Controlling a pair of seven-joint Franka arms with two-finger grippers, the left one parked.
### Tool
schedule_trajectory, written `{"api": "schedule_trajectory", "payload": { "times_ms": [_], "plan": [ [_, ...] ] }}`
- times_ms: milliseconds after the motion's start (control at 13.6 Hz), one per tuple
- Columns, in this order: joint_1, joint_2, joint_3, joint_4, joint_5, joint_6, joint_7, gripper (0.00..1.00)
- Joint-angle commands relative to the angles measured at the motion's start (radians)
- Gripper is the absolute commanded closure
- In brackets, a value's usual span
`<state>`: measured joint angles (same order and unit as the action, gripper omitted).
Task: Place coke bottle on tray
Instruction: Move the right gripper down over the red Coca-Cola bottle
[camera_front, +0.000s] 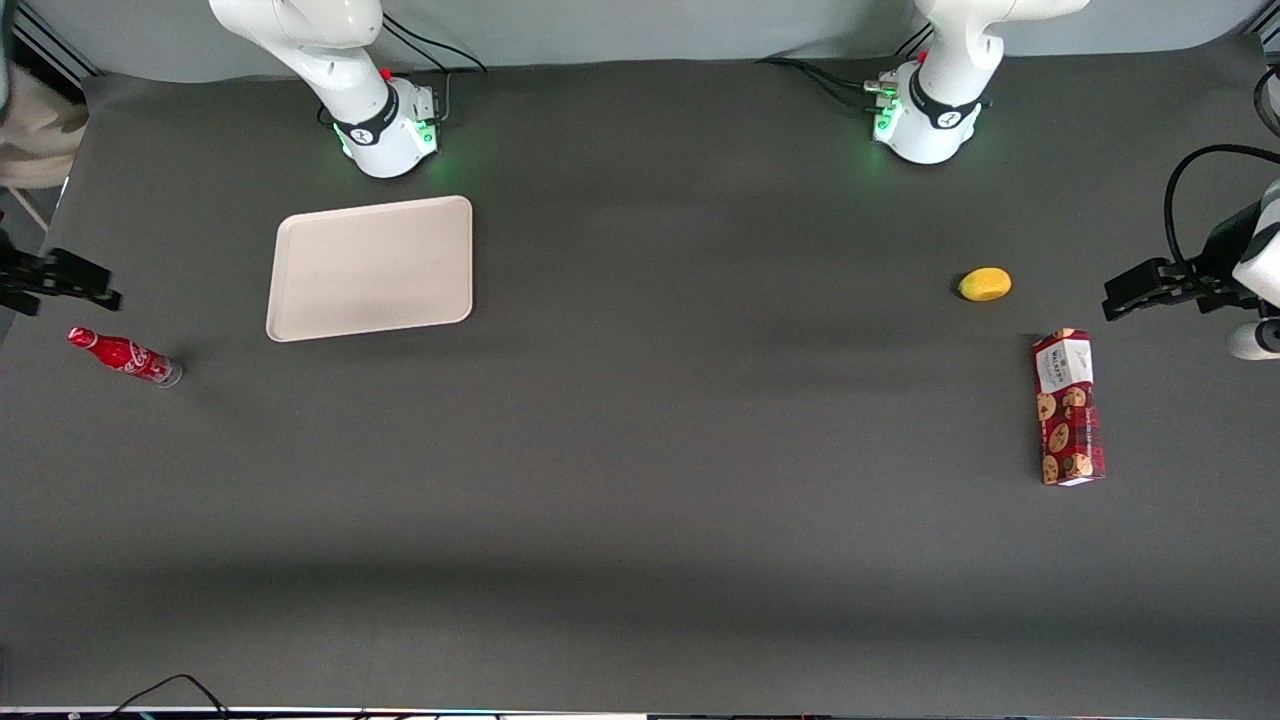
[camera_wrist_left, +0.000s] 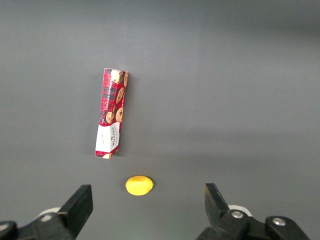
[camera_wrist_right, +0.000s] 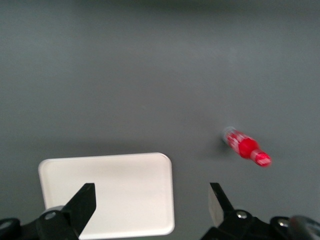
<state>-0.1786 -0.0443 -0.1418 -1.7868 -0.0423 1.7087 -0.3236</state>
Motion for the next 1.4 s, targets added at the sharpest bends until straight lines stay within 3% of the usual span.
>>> {"api": "schedule_trajectory", "payload": {
  "times_ms": [0, 221, 443, 664, 885, 1328],
  "plan": [
    [-0.010, 0.041, -0.138, -0.022, -0.007, 0.076, -0.177, 0.00],
    [-0.030, 0.098, -0.223, -0.022, -0.004, 0.140, -0.302, 0.00],
    [-0.058, 0.144, -0.228, -0.060, 0.001, 0.227, -0.350, 0.00],
    [-0.081, 0.155, -0.226, -0.199, 0.005, 0.414, -0.380, 0.00],
    [-0.114, 0.214, -0.226, -0.207, 0.103, 0.439, -0.474, 0.00],
    [-0.134, 0.273, -0.225, -0.221, 0.107, 0.505, -0.496, 0.00]
  ]
}}
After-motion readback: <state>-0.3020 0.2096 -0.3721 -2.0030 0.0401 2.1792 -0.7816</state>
